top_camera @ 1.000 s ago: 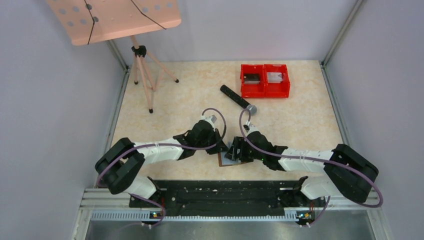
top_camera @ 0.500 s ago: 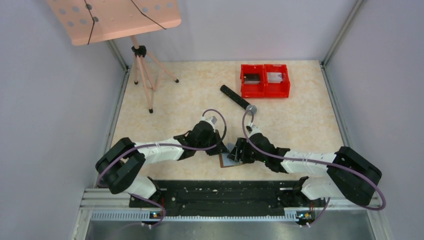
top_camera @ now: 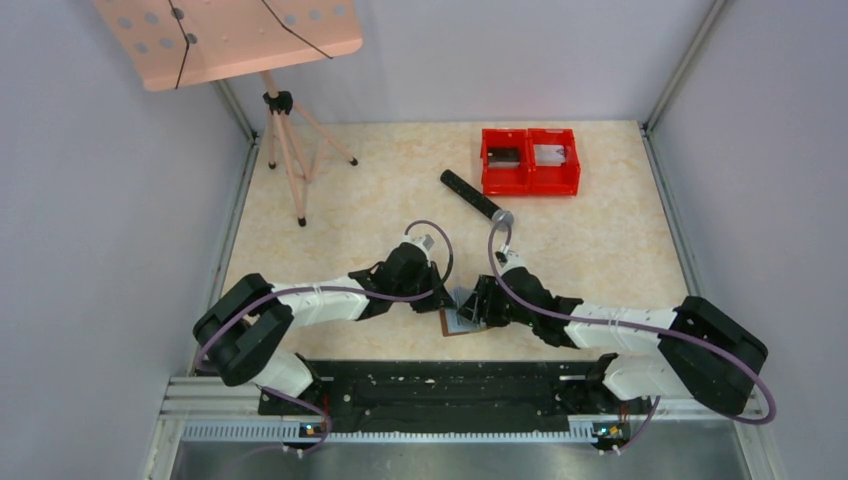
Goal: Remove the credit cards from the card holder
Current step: Remove the credit card from the card holder.
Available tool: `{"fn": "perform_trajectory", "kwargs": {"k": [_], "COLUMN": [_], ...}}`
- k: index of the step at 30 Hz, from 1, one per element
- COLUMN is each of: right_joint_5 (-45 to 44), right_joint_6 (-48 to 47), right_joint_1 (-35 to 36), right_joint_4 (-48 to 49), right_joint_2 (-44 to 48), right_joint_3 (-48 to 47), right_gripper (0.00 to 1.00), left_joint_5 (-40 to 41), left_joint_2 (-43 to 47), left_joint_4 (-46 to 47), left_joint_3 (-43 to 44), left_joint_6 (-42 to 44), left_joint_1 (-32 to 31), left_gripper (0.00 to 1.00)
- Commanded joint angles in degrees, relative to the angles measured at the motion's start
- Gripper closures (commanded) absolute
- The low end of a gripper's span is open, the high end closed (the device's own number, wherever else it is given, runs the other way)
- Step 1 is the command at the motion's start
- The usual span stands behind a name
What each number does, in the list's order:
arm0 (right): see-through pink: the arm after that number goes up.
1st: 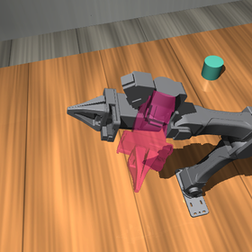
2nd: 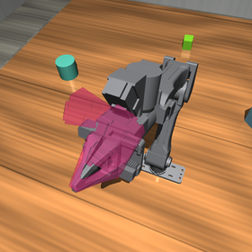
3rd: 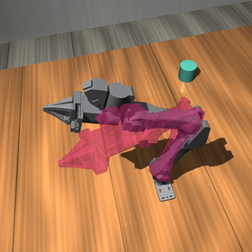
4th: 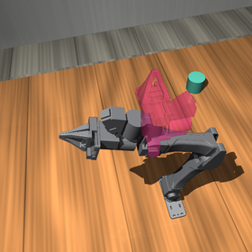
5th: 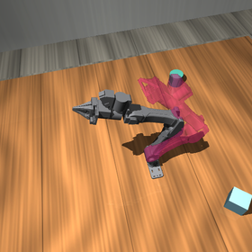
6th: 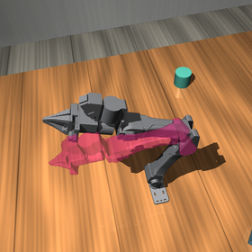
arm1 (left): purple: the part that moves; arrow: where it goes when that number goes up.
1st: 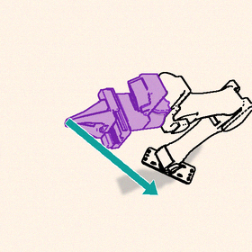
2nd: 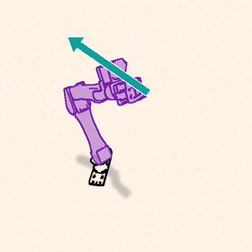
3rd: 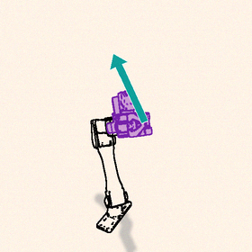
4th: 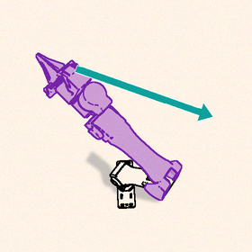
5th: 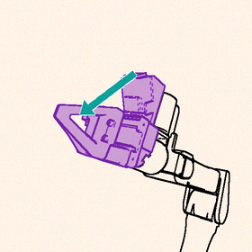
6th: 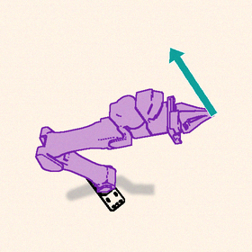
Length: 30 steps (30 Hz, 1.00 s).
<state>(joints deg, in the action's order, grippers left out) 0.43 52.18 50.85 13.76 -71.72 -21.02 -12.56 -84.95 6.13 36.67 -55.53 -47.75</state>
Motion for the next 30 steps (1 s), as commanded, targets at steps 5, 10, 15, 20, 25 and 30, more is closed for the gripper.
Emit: {"fn": "perform_trajectory", "kwargs": {"k": [5, 10, 15, 20, 25, 30], "right_joint_5": [-2.20, -2.82, -2.82, -2.88, -2.79, -2.69], "right_joint_6": [0.72, 0.96, 1.33, 1.47, 1.78, 1.85], "right_joint_1": [0.09, 0.07, -0.03, 0.01, -0.06, -0.22], "right_joint_4": [0.91, 0.31, 0.53, 0.57, 1.08, 1.35], "right_joint_2": [1.78, 2.38, 2.75, 3.26, 3.47, 3.61], "right_joint_3": [0.48, 0.64, 1.00, 1.61, 2.10, 2.38], "right_gripper": [0.61, 0.64, 0.65, 0.65, 0.65, 0.65], "left_joint_5": [-0.40, 0.33, 0.88, 3.55, 4.45, 3.43], "left_joint_2": [-0.89, -0.34, 0.05, 2.64, 5.43, 5.10], "left_joint_4": [-0.83, -1.47, -2.20, -6.62, -9.59, -8.90], "left_joint_3": [1.14, 1.11, 0.98, 2.50, 4.91, 6.83], "left_joint_6": [0.99, 1.21, 1.12, 1.30, 0.57, 0.51], "left_joint_1": [-0.51, -0.51, -0.51, -0.53, -0.51, -0.51], "left_gripper": [0.90, 0.90, 0.90, 0.88, 0.73, 0.68]}}
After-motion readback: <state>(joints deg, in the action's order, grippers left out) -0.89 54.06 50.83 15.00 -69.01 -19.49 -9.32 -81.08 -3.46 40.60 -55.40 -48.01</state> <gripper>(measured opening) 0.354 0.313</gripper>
